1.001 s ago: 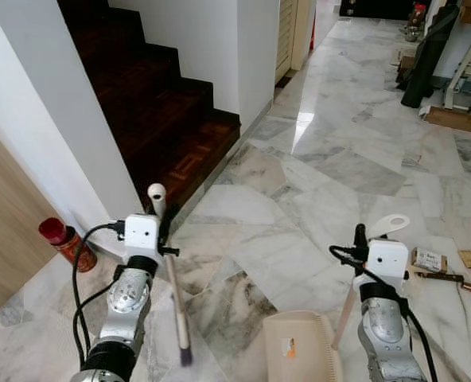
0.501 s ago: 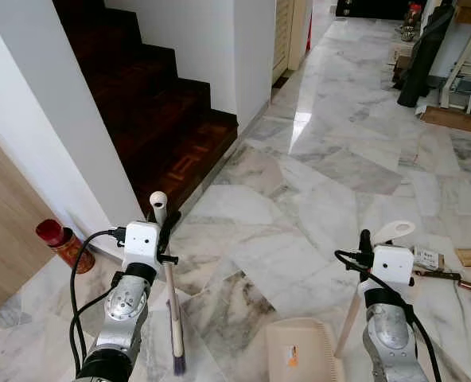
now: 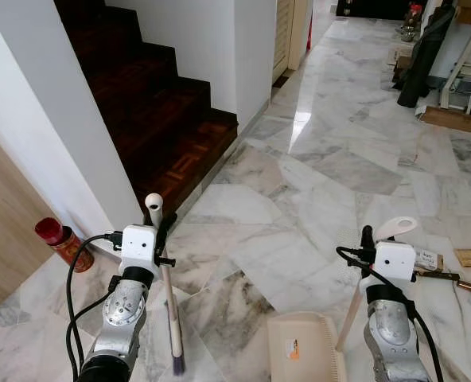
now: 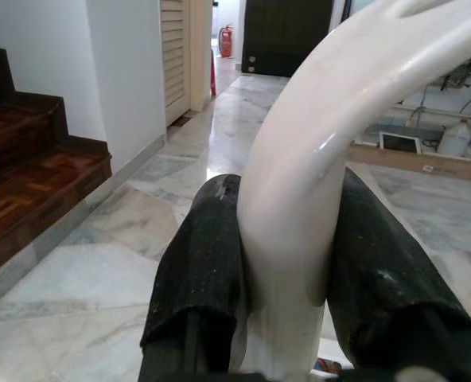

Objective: Sweep floor

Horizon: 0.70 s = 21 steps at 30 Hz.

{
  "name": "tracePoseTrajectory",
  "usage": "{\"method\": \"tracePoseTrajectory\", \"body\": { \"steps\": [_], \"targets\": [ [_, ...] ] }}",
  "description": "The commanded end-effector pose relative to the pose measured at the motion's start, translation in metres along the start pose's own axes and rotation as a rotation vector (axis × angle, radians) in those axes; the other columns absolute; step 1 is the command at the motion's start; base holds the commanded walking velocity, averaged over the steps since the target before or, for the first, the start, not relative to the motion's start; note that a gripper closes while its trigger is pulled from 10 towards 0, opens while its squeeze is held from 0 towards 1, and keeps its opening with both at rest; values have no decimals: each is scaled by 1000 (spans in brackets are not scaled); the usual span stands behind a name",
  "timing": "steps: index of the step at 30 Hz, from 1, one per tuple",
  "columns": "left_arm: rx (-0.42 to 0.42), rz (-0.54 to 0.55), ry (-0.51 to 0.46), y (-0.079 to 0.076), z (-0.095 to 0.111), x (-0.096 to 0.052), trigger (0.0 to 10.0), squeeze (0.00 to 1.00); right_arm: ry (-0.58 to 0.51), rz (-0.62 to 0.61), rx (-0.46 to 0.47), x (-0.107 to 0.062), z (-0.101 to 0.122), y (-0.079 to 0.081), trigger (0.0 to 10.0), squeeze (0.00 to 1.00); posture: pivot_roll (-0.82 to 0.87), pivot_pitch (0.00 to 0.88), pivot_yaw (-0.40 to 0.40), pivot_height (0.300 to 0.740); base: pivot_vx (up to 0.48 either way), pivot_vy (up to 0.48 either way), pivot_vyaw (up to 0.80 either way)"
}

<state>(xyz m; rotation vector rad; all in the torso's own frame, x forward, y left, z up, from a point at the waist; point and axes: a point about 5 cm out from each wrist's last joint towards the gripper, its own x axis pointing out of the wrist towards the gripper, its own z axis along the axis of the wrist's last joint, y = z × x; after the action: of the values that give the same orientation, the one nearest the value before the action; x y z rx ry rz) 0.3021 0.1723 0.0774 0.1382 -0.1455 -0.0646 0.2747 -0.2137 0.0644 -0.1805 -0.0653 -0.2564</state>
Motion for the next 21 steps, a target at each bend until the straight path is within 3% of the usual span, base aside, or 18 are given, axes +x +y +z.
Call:
{"method": "tracePoseTrajectory", "body": {
  "steps": [1,14,21],
  "targets": [
    [33,-4,-63,2,13,5,10000,0,-5,-18,14,3,3,-2,10000,0,-26,0,30,740,0,0,-800],
    [44,-6,-72,2,15,7,10000,0,-3,-15,-3,4,3,-3,10000,0,-27,0,29,740,0,0,-788],
    [38,-3,-81,2,17,8,10000,0,-5,-13,-7,4,4,-3,10000,0,-25,0,25,740,0,-280,-788]
  ]
}}
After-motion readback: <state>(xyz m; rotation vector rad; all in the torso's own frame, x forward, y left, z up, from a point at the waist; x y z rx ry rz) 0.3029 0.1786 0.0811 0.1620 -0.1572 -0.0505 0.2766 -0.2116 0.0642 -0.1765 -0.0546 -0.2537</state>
